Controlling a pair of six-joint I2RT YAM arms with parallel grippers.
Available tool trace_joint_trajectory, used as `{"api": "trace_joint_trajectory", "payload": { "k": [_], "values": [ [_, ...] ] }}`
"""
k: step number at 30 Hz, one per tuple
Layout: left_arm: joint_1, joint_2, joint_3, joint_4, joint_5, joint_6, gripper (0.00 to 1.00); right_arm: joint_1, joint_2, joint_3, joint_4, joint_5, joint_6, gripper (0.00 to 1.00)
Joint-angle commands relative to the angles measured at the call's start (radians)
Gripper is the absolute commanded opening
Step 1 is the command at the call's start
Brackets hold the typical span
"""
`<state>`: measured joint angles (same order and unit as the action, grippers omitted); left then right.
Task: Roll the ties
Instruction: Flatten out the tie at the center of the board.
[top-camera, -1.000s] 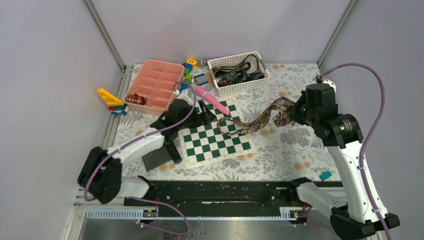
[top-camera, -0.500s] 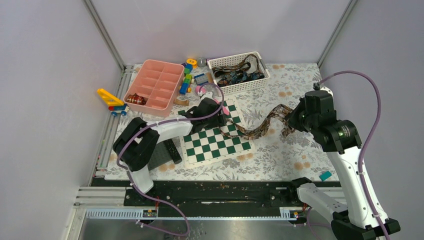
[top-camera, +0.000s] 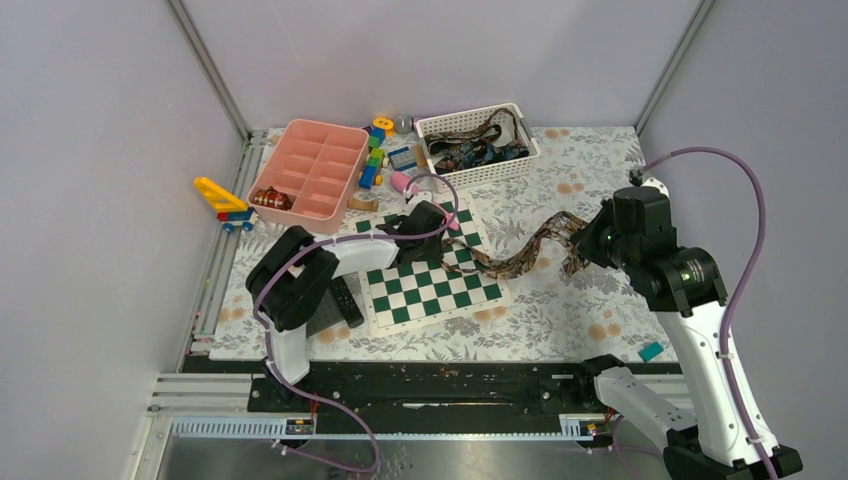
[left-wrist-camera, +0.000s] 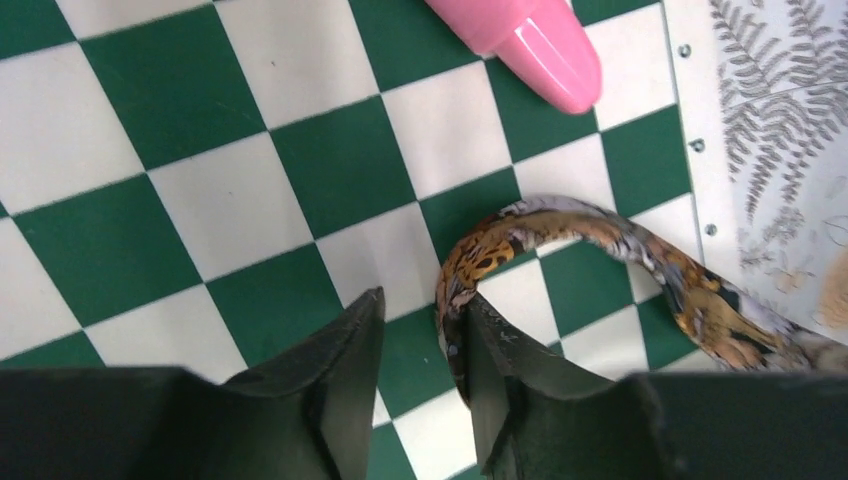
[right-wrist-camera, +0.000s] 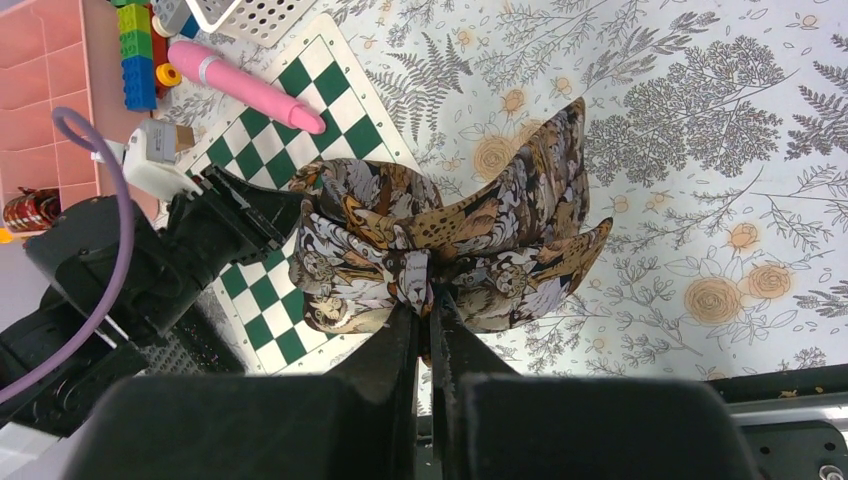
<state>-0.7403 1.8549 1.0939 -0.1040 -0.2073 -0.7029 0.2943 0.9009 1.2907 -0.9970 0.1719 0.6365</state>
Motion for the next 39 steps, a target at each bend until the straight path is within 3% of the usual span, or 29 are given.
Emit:
{"api": "trace_joint_trajectory", "payload": {
  "k": [1, 6, 12, 17, 20, 26, 33, 39],
  "values": [
    [-0.007, 0.044, 0.061, -0.005, -0.064, 0.022, 0.31, 0.006, -0.034, -0.013, 0.020, 0.009, -0.006, 0.00],
    [-0.009, 0.058, 0.069, 0.009, -0.088, 0.022, 0.00, 0.005, -0.067, -0.029, 0.020, 0.013, 0.001, 0.00],
    [-0.009, -0.073, 0.055, 0.023, -0.247, 0.055, 0.00, 0.005, -0.094, -0.045, -0.017, 0.019, 0.013, 0.00],
    [-0.006, -0.265, 0.088, 0.066, -0.438, 0.192, 0.00, 0.005, -0.128, -0.091, -0.031, 0.018, 0.030, 0.00],
    [0.010, -0.371, 0.144, 0.138, -0.470, 0.303, 0.00, 0.005, -0.145, -0.137, -0.021, -0.009, 0.048, 0.00],
    [0.077, -0.489, 0.332, 0.210, -0.237, 0.406, 0.00, 0.005, -0.154, -0.281, 0.103, -0.164, 0.041, 0.05],
    [0.117, -0.525, 0.576, 0.204, 0.095, 0.427, 0.00, 0.005, -0.099, -0.305, 0.290, -0.413, -0.069, 0.34],
    [0.125, -0.465, 0.853, 0.138, 0.323, 0.417, 0.00, 0.005, -0.058, -0.188, 0.302, -0.387, -0.136, 0.64]
  ]
}}
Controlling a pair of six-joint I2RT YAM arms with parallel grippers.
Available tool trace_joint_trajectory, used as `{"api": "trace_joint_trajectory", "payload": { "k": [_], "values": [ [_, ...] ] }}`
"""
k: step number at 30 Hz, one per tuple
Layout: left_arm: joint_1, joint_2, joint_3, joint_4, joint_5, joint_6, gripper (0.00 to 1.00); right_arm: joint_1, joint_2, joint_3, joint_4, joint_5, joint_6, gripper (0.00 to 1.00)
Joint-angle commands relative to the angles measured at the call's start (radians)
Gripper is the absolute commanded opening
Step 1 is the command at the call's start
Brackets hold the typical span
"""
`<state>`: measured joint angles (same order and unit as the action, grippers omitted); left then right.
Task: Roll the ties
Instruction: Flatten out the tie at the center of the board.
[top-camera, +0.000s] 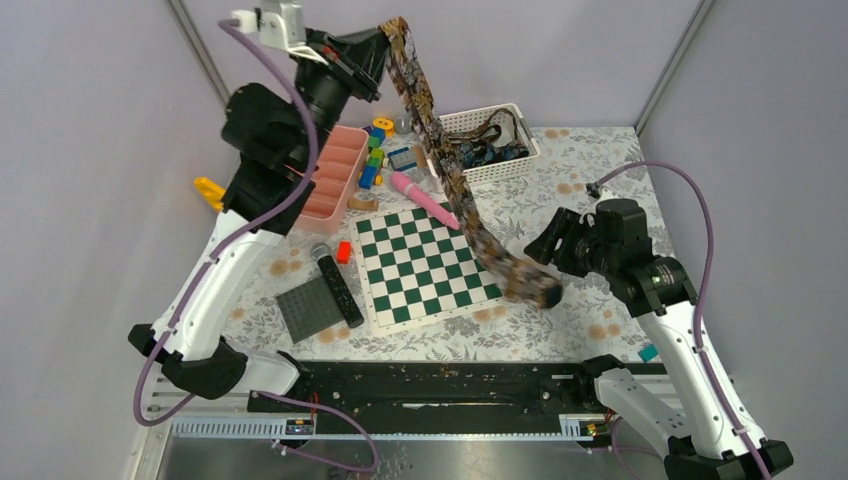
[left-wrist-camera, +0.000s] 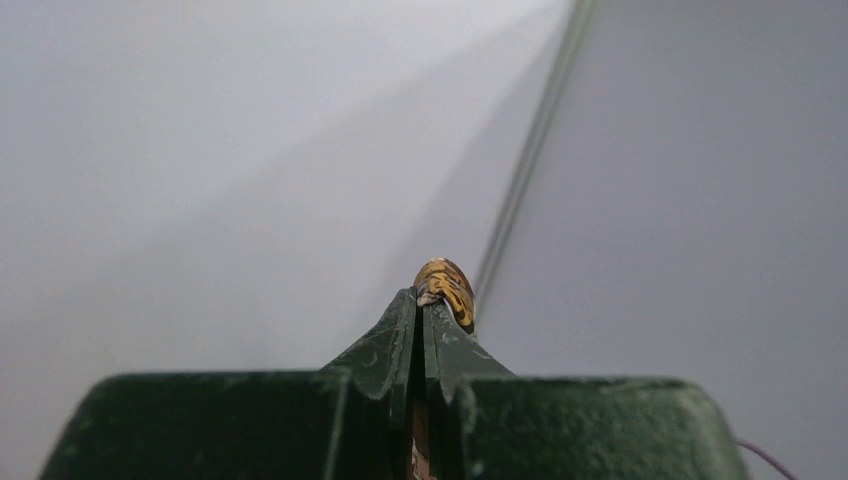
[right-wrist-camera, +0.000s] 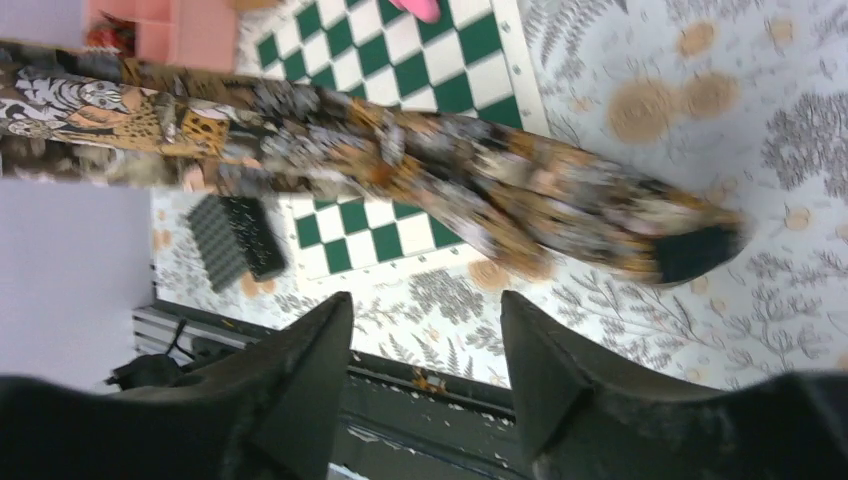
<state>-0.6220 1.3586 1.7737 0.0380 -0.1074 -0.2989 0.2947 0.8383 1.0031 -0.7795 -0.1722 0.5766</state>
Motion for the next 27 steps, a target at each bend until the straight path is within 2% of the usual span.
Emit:
{"api": "trace_joint_trajectory", "payload": {
  "k": [1, 7, 10, 19, 27],
  "values": [
    [0.007, 0.056, 0.242, -0.023, 0.255, 0.011, 0.00, 0.005, 0.013, 0.111, 0.087, -0.049, -0.083, 0.68],
    [0.010, 0.198, 0.573, -0.136, 0.384, 0.005, 0.00, 0.004, 0.019, 0.137, 0.140, -0.099, -0.111, 0.73],
    [0.011, 0.239, 0.671, -0.145, 0.434, -0.007, 0.00, 0.005, 0.008, 0.146, 0.221, -0.193, -0.147, 0.74],
    [0.012, 0.220, 0.680, -0.169, 0.545, 0.024, 0.00, 0.004, 0.032, 0.235, 0.492, -0.404, -0.125, 0.76],
    [0.011, 0.206, 0.705, -0.198, 0.565, 0.037, 0.00, 0.004, 0.064, 0.344, 0.543, -0.433, -0.127, 0.76]
  ]
}}
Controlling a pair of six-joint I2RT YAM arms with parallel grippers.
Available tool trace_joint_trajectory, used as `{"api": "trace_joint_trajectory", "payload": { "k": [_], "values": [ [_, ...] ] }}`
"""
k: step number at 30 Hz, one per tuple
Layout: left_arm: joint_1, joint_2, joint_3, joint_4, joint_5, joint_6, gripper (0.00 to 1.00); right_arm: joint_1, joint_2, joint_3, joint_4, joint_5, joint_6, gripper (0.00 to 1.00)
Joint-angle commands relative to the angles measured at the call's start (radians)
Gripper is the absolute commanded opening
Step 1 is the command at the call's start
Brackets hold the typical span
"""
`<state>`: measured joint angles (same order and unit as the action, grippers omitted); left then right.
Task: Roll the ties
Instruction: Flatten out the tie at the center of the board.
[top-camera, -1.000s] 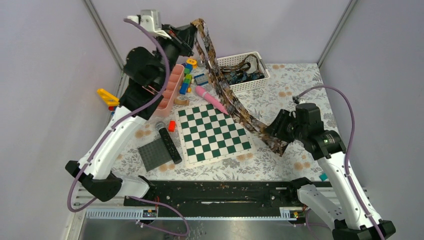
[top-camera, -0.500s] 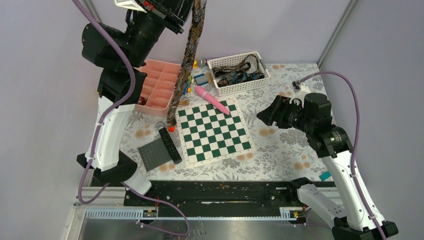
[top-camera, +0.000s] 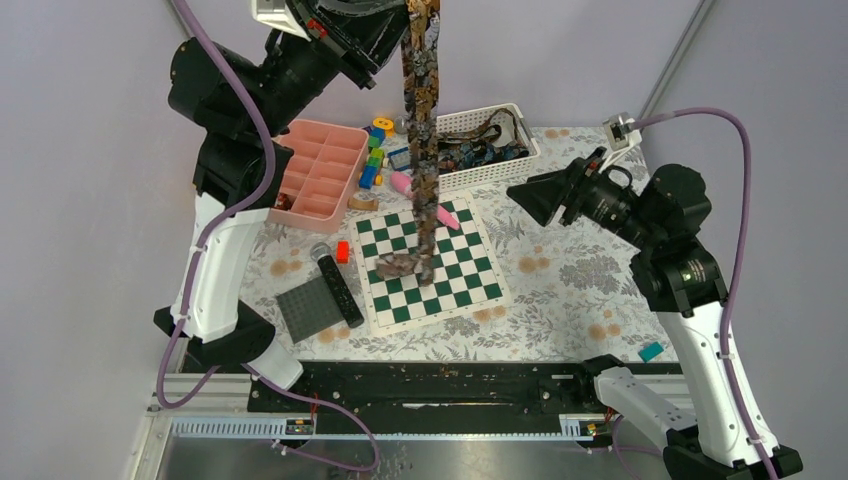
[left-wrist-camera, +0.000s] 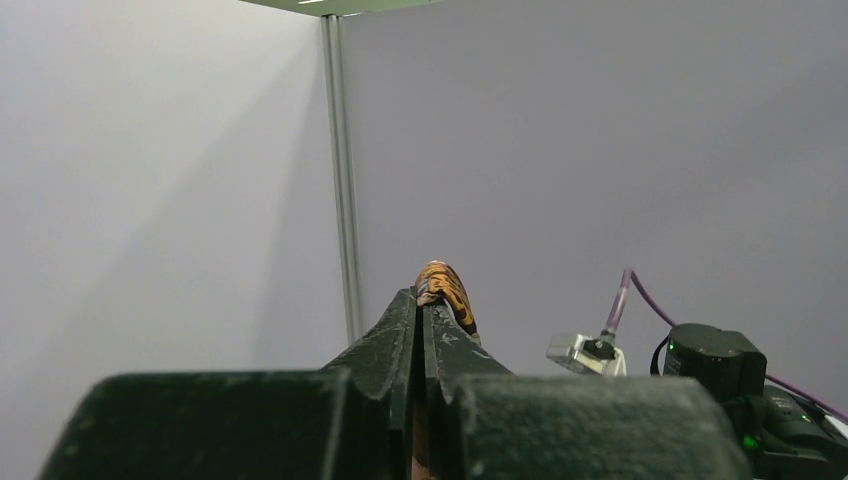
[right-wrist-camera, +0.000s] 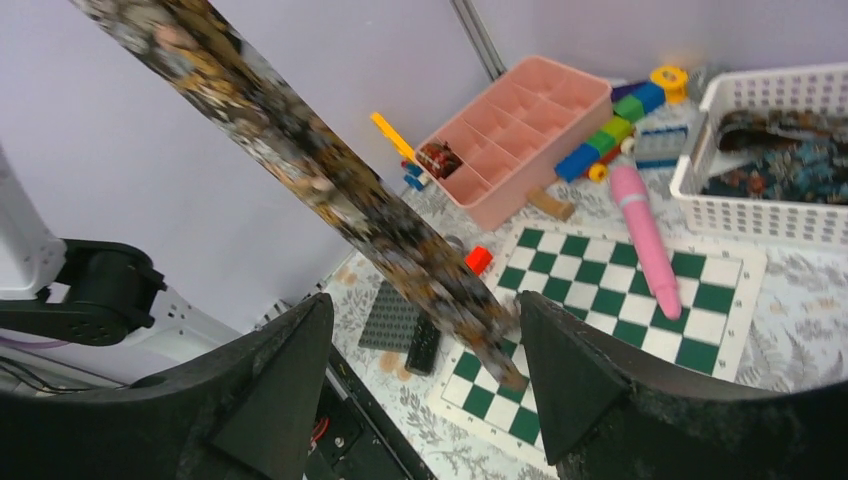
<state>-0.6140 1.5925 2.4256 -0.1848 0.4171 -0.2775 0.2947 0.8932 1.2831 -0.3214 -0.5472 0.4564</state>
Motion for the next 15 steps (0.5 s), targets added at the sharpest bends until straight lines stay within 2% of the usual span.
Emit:
{"api": "trace_joint_trajectory", "payload": {
  "k": [1, 8, 15],
  "values": [
    [0.005, -0.026, 0.058, 0.024, 0.043, 0.015, 0.00, 0.004, 0.009, 0.065, 0.096, -0.067, -0.004, 0.76],
    [0.003, -0.034, 0.054, -0.004, 0.102, 0.034, 0.00, 0.006, 0.009, 0.071, 0.196, -0.130, 0.024, 0.76],
    [-0.001, -0.042, 0.036, -0.101, 0.283, 0.159, 0.00, 0.004, 0.047, 0.160, 0.347, -0.222, 0.114, 0.76]
  ]
}}
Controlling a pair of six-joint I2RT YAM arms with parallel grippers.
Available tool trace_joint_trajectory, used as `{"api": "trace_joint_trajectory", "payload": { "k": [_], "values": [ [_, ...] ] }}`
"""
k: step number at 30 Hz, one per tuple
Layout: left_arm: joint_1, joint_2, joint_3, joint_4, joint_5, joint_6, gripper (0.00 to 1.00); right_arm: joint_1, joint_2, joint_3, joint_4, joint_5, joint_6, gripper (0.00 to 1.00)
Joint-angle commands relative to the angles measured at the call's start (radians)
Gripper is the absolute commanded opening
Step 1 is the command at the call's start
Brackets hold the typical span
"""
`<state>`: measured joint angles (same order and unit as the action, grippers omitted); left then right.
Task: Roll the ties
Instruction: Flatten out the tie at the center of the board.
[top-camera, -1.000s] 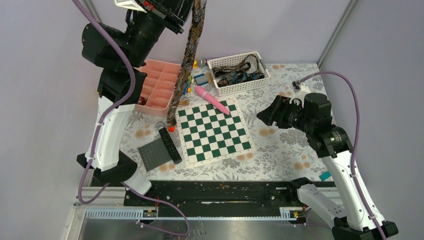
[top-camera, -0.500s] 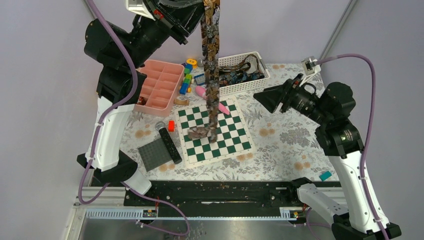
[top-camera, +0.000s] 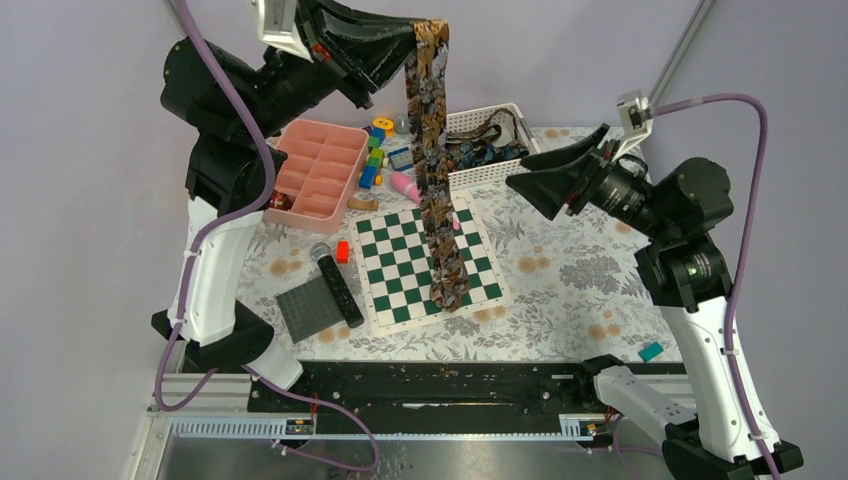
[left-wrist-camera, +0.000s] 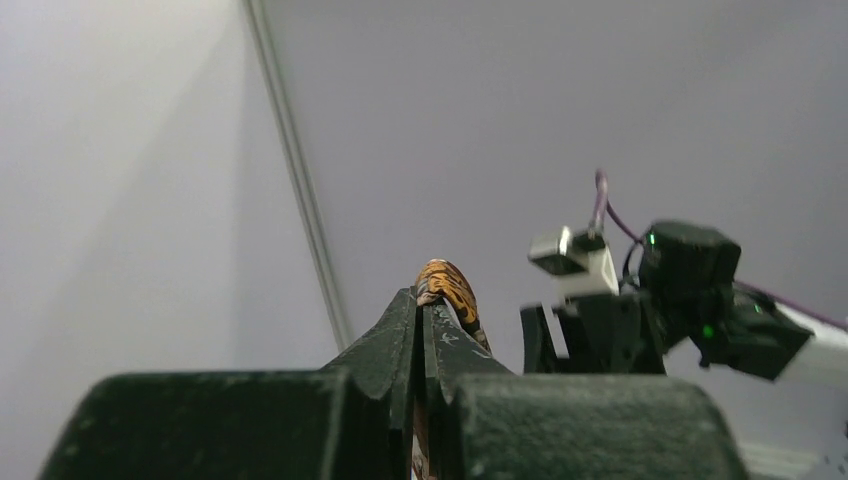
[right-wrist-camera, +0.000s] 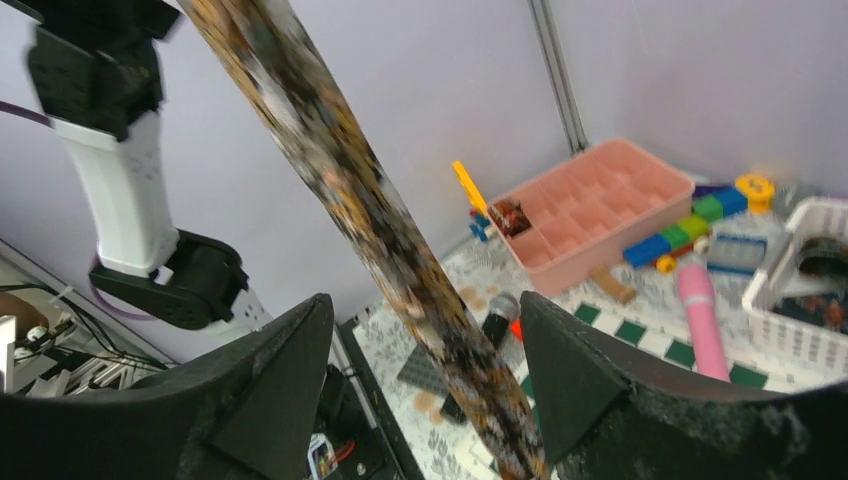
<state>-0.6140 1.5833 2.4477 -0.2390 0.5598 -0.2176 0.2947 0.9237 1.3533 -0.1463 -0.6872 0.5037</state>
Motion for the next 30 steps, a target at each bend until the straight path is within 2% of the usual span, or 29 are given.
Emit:
{"api": "trace_joint_trajectory", "payload": {
  "k": [1, 3, 7, 10, 13, 18, 25, 28, 30],
  "values": [
    [-0.002, -0.040, 0.000, -0.058, 0.168, 0.131, 0.00, 0.004, 0.028, 0.107, 0.192, -0.087, 0.080, 0.76],
    [-0.017, -0.067, -0.052, -0.066, 0.208, 0.200, 0.00, 0.005, 0.057, 0.146, 0.228, -0.100, 0.106, 0.76],
    [-0.083, -0.161, -0.222, -0.066, 0.184, 0.437, 0.00, 0.004, 0.159, 0.278, 0.225, -0.146, 0.143, 0.74],
    [-0.099, -0.195, -0.282, -0.065, 0.202, 0.506, 0.00, 0.005, 0.211, 0.317, 0.252, -0.163, 0.143, 0.73],
    [-0.110, -0.207, -0.304, -0.062, 0.239, 0.512, 0.00, 0.004, 0.255, 0.343, 0.267, -0.205, 0.121, 0.71],
    [-0.113, -0.222, -0.346, 0.019, 0.330, 0.426, 0.00, 0.004, 0.296, 0.320, 0.299, -0.285, 0.081, 0.67],
    [-0.116, -0.201, -0.345, 0.061, 0.436, 0.345, 0.00, 0.023, 0.351, 0.268, 0.603, -0.426, 0.281, 0.65],
    [-0.121, -0.189, -0.345, 0.064, 0.444, 0.335, 0.00, 0.068, 0.357, 0.279, 0.562, -0.424, 0.228, 0.64],
    [-0.125, -0.181, -0.342, 0.067, 0.444, 0.333, 0.00, 0.104, 0.352, 0.300, 0.418, -0.390, 0.099, 0.63]
  ]
}}
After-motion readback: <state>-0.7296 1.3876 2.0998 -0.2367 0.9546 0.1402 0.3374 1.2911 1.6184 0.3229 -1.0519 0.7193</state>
